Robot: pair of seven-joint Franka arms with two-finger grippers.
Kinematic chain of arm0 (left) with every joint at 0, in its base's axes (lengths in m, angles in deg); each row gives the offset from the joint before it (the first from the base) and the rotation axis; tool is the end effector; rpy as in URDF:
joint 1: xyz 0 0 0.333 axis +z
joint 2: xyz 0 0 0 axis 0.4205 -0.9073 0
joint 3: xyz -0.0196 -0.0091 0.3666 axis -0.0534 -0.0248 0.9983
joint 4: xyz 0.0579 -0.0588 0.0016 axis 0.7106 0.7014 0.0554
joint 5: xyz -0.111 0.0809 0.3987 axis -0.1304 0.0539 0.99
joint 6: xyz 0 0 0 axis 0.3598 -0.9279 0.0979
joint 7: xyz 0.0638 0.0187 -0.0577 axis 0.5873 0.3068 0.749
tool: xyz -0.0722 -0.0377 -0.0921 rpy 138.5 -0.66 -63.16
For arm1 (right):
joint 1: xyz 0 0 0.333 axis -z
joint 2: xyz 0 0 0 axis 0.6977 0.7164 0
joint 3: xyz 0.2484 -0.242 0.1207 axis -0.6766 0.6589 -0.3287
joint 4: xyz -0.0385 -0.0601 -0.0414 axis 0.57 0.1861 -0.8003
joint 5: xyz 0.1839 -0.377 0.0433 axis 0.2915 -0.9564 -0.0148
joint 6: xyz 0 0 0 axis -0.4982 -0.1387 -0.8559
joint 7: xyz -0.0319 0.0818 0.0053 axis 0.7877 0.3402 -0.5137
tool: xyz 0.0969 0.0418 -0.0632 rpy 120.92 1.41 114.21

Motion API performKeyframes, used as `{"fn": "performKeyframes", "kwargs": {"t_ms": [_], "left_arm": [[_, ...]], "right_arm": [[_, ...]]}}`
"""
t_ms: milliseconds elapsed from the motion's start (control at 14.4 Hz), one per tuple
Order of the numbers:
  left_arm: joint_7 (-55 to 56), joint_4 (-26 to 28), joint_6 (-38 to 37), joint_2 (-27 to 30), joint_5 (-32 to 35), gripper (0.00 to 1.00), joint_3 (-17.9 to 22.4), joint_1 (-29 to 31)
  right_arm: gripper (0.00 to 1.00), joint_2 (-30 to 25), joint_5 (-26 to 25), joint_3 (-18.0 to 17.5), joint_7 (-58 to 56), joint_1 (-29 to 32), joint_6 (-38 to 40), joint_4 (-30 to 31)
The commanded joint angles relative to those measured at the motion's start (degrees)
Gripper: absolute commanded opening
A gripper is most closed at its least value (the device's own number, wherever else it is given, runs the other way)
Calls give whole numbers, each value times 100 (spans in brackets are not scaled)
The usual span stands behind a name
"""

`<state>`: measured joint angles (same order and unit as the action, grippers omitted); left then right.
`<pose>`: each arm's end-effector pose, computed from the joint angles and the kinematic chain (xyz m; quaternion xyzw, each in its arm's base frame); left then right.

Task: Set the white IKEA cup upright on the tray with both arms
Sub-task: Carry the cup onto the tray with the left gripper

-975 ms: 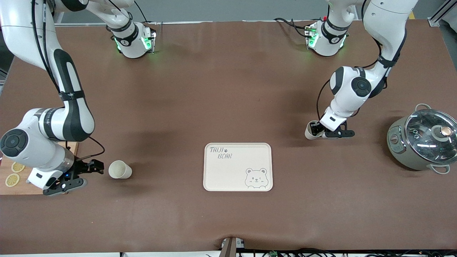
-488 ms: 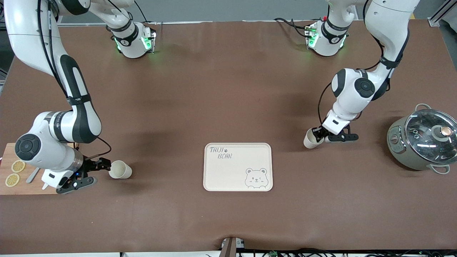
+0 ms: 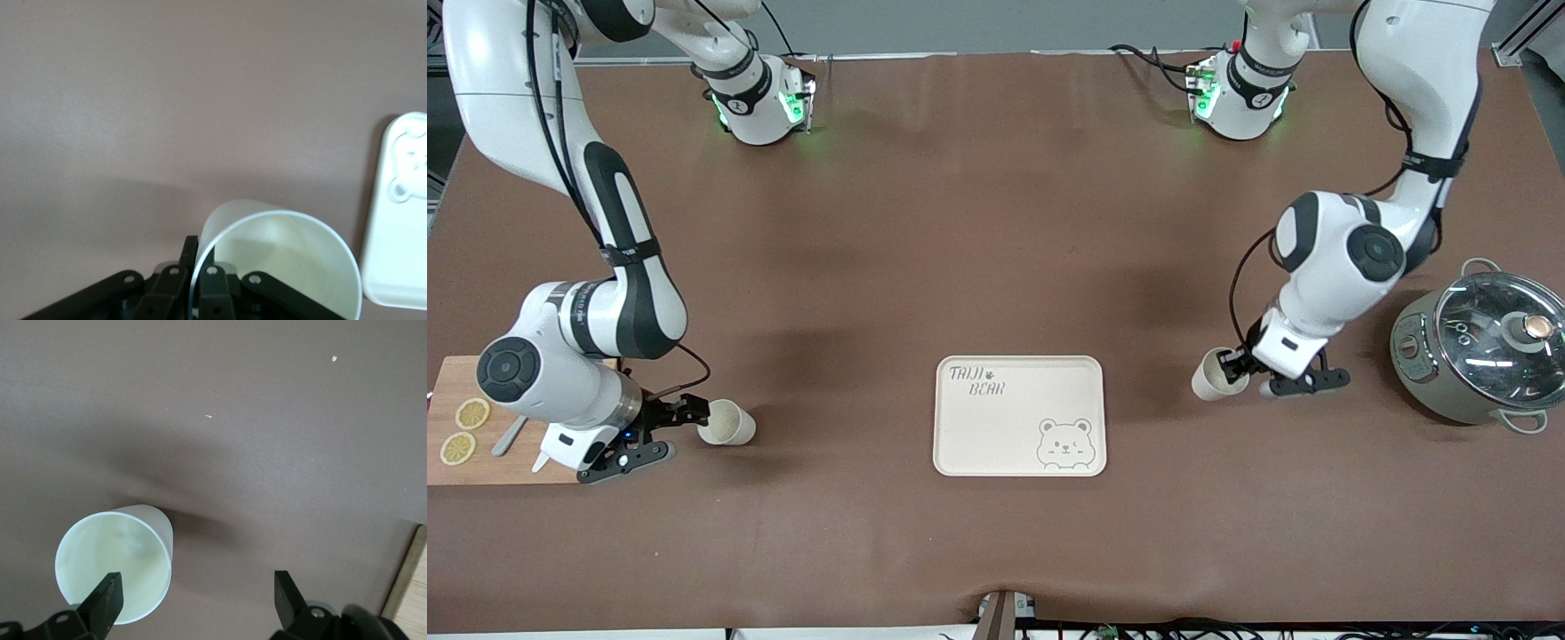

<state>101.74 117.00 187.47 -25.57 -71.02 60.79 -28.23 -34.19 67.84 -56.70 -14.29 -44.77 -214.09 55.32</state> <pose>0.6623 -0.1446 0.3140 0.9923 0.0887 0.0501 0.0711 0.7597 -0.0069 0.2792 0.9851 0.1701 0.0207 0.0111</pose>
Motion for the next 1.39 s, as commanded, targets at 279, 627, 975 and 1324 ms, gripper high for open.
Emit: {"fn": "performKeyframes", "kwargs": {"t_ms": [279, 627, 975, 1324], "left_arm": [[1853, -2153, -1096, -1558, 861, 0, 16, -945], [2576, -2946, -1087, -2201, 861, 0, 95, -1420], [2769, -3279, -1026, -2526, 861, 0, 210, -1702], [2945, -3377, -640, -2685, 843, 0, 482, -2028]], "right_arm": [[100, 82, 109, -9, -130, -88, -286, 187], [100, 82, 101, -9, -174, -149, -409, 390], [100, 170, 101, -9, -165, -141, -611, 398], [100, 249, 101, -9, -165, -141, -760, 390]]}}
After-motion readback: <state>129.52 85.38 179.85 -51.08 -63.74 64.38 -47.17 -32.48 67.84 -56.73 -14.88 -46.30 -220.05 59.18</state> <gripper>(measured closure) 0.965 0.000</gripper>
